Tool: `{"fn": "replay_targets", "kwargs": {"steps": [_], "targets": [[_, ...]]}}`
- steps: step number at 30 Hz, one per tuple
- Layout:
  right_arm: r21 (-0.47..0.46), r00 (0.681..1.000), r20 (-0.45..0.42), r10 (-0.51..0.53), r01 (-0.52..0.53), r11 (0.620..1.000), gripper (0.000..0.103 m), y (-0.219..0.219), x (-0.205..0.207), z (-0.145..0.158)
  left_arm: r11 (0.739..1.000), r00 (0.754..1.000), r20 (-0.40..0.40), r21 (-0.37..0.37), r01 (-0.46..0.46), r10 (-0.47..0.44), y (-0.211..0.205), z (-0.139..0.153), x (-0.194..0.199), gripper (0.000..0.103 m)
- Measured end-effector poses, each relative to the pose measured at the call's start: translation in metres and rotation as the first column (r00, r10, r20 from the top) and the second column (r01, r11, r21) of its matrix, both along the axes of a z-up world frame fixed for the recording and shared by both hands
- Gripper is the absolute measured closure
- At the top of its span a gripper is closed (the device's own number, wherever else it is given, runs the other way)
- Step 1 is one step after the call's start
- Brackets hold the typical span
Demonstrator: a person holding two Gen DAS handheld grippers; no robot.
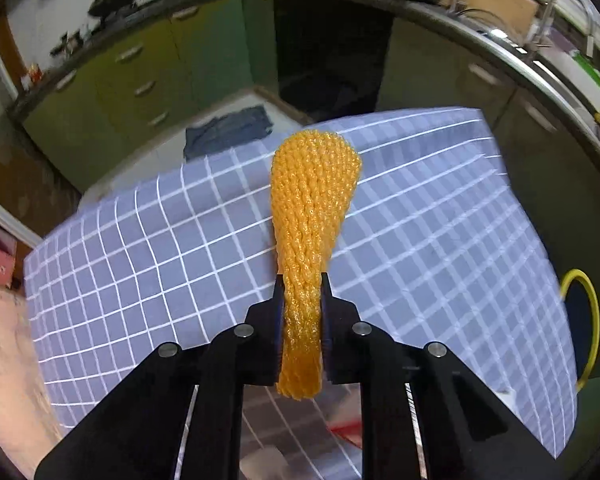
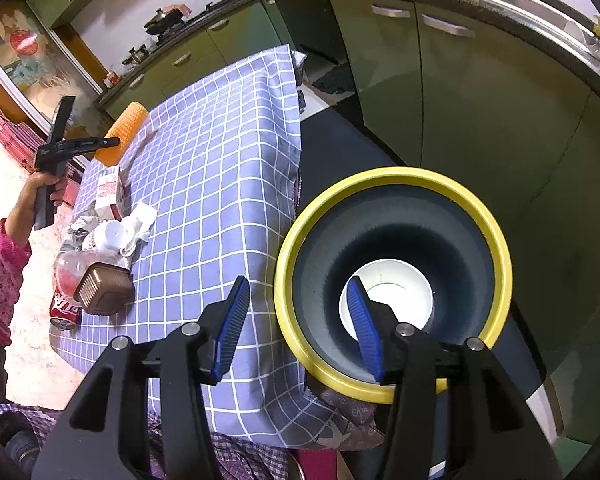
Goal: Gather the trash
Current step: 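Grasp the orange foam net with the left gripper and lift it, then carry the orange foam net over the bin and open the left gripper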
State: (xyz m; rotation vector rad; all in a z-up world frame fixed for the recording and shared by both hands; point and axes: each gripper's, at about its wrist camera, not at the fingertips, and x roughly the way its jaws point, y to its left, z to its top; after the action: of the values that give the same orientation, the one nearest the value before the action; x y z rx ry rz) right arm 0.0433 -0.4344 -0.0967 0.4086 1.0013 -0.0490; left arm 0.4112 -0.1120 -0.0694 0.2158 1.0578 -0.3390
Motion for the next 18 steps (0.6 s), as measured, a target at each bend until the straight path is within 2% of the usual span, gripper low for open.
{"fn": "replay_targets", "kwargs": {"steps": [5, 8, 11, 13, 14, 18], "targets": [[-0.009, 0.999, 0.038, -0.023, 0.024, 1.000, 0.053, -0.003, -0.018, 0.007, 0.994, 0.994, 0.031, -0.035, 0.106, -0.105, -0.041, 0.040, -0.055, 0.088], [-0.015, 0.997, 0.064, -0.046, 0.047, 0.999, 0.052, -0.008, -0.034, 0.012, 0.974, 0.975, 0.042, -0.040, 0.222, -0.220, -0.083, 0.056, -0.097, 0.088], [-0.014, 0.995, 0.077, -0.070, 0.071, 0.997, 0.052, -0.014, -0.050, 0.013, 0.933, 0.935, 0.040, -0.063, 0.354, -0.352, -0.127, 0.063, -0.141, 0.088], [-0.013, 0.993, 0.081, -0.085, 0.087, 0.996, 0.052, -0.018, -0.060, 0.013, 0.891, 0.894, 0.023, -0.078, 0.448, -0.447, -0.162, 0.062, -0.171, 0.088], [-0.016, 0.992, 0.083, -0.095, 0.097, 0.995, 0.052, -0.022, -0.066, 0.012, 0.861, 0.865, 0.009, -0.080, 0.501, -0.502, -0.182, 0.060, -0.189, 0.088], [-0.010, 0.986, 0.092, -0.138, 0.140, 0.990, 0.052, -0.035, -0.087, 0.011, 0.772, 0.772, -0.038, -0.084, 0.630, -0.634, -0.242, 0.046, -0.232, 0.088]]}}
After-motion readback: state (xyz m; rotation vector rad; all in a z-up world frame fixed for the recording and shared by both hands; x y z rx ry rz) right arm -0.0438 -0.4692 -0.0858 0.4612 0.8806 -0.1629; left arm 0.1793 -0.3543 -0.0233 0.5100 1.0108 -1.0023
